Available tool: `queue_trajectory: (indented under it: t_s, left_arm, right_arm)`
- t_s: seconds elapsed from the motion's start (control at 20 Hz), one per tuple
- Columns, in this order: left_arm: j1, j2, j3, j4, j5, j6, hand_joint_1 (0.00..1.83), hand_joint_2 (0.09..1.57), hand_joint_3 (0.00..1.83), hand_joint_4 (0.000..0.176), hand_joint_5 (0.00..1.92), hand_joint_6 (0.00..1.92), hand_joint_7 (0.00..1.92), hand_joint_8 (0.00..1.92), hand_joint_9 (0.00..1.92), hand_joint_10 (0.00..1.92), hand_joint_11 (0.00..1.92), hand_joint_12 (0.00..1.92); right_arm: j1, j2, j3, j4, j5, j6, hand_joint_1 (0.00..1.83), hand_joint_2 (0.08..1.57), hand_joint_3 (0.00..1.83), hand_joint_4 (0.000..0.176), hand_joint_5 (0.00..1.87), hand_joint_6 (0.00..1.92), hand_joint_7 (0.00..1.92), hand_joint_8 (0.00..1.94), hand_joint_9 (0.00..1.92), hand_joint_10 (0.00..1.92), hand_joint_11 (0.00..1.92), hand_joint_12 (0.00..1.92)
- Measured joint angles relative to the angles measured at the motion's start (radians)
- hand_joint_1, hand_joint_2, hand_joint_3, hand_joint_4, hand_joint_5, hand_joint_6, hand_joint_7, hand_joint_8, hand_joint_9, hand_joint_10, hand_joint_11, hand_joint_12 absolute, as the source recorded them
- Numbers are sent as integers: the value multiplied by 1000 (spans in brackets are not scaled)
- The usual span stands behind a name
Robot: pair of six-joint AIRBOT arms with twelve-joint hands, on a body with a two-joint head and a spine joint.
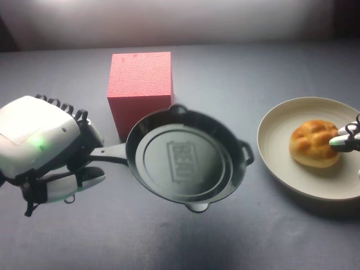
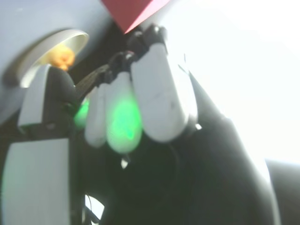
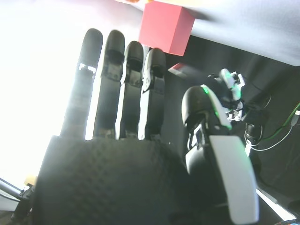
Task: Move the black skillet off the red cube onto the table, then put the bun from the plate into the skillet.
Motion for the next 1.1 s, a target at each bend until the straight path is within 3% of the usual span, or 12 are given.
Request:
queue_trajectory:
  t_s: [0.15, 0.3, 0.45, 0.6, 0.65, 0.7, 0.75, 0.8, 0.9, 0.95, 1.0, 1.1]
  left_arm:
    - [2, 0, 5, 0, 64, 0, 1254, 1266, 0, 0, 1247, 1921, 1553, 1921, 1711, 1921, 1740, 1921]
    - [2, 0, 6, 2, 114, 1, 1137, 1237, 0, 0, 1241, 1921, 1527, 1921, 1690, 1921, 1730, 1921]
    - [5, 0, 6, 5, 144, 8, 1066, 1127, 0, 0, 1109, 1921, 1393, 1921, 1535, 1921, 1602, 1921]
    - [14, 5, 2, 12, 167, 11, 915, 1111, 0, 8, 908, 1921, 1191, 1921, 1351, 1921, 1382, 1921]
    - [14, 11, -3, 17, 167, 11, 926, 1095, 0, 0, 834, 1880, 1037, 1921, 1203, 1921, 1285, 1921]
    - [15, 14, -3, 24, 167, 11, 882, 1107, 2, 0, 606, 1714, 743, 1921, 952, 1921, 1060, 1921]
    - [15, 14, -7, 25, 168, 11, 857, 1238, 11, 135, 646, 1542, 557, 1921, 791, 1921, 909, 1921]
    - [23, 16, -10, 24, 167, 11, 788, 1172, 0, 97, 357, 1436, 353, 1758, 517, 1913, 602, 1921]
    - [28, 24, -16, 35, 183, 11, 655, 1158, 0, 60, 173, 1258, 268, 1640, 397, 1778, 412, 1921]
    - [29, 31, -22, 38, 185, 11, 631, 1156, 0, 63, 143, 1187, 234, 1624, 335, 1752, 331, 1921]
    - [32, 36, -27, 39, 184, 11, 641, 1147, 0, 53, 136, 1077, 266, 1636, 367, 1740, 332, 1921]
    - [38, 43, -33, 46, 195, 11, 601, 1131, 0, 81, 92, 1189, 219, 1674, 320, 1746, 306, 1921]
  right_arm:
    - [0, 4, 3, -5, -2, 0, 316, 1475, 0, 0, 672, 0, 637, 0, 637, 2, 316, 856]
    - [0, 5, 3, -5, -3, 0, 307, 1472, 0, 0, 676, 0, 646, 1, 650, 3, 323, 873]
    - [0, 5, 5, -8, -6, 0, 285, 1473, 1, 0, 657, 0, 633, 0, 625, 0, 287, 854]
    - [0, 5, 5, -7, -7, 0, 350, 1464, 0, 0, 666, 0, 641, 1, 637, 1, 311, 837]
    - [0, 5, 5, -8, -7, 0, 338, 1460, 0, 0, 663, 0, 651, 1, 632, 0, 317, 784]
    - [0, 5, 5, -8, -7, 0, 356, 1454, 0, 0, 641, 0, 653, 0, 626, 1, 335, 714]
    - [0, 5, 5, -8, -7, 0, 362, 1455, 1, 0, 623, 0, 652, 0, 631, 3, 344, 701]
    - [0, 5, 5, -8, -7, 0, 393, 1451, 0, 0, 601, 0, 641, 1, 629, 2, 351, 693]
    - [0, 5, 9, -10, -8, 0, 425, 1445, 0, 0, 579, 0, 638, 0, 634, 3, 364, 702]
    - [0, 5, 9, -8, -8, 0, 435, 1446, 0, 0, 588, 4, 652, 5, 652, 9, 381, 711]
    - [0, 5, 9, -8, -7, 0, 464, 1442, 0, 0, 598, 5, 675, 9, 674, 12, 394, 725]
    - [0, 5, 9, -9, -7, 0, 438, 1444, 2, 0, 598, 1, 676, 1, 673, 2, 380, 744]
